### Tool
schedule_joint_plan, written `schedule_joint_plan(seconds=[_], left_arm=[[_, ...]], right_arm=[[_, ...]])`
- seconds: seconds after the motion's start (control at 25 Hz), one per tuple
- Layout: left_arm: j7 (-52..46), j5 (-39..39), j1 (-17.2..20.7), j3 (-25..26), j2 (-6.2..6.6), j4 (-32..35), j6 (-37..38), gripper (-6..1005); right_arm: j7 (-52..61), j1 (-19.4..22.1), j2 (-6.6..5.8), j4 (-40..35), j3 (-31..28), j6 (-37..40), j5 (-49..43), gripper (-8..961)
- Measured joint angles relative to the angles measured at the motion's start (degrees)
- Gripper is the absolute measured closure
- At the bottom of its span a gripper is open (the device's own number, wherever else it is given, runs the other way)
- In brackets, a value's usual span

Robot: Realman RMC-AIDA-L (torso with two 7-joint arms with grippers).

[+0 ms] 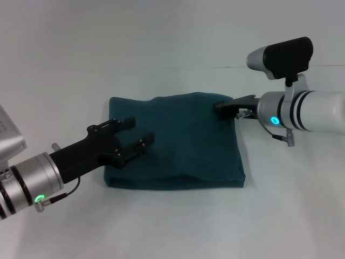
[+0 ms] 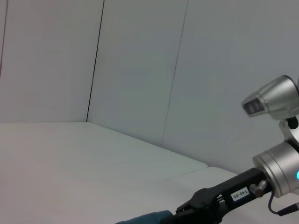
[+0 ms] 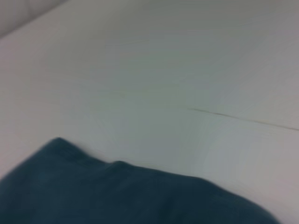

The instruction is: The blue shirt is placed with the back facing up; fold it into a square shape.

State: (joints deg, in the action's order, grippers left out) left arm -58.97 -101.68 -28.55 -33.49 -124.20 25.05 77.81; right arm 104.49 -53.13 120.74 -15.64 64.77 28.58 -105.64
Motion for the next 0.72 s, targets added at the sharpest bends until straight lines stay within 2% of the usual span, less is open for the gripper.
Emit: schedule_joint_plan(seconds=[0.28,0.52,0.72], left_arm=[[-0.2,0.0,-0.5,-0.2,-0.06,-0.5,-0.4,353],[-0.3,0.0,-0.5,-0.3,-0.02,-0.8,-0.2,353],[0.0,0.2,-1.9,0.0,-0.15,-2.2,-0.9,352]], right_arm=[[-0.5,0.9,0.05,-0.6,0.3,-3.0,1.9,940],[-6.4,4.1,-0.43,-4.0,0.1,4.2,10.6,939],[-7.0,7.9,-0.65,-8.9,-0.2,11.7,13.5,939]])
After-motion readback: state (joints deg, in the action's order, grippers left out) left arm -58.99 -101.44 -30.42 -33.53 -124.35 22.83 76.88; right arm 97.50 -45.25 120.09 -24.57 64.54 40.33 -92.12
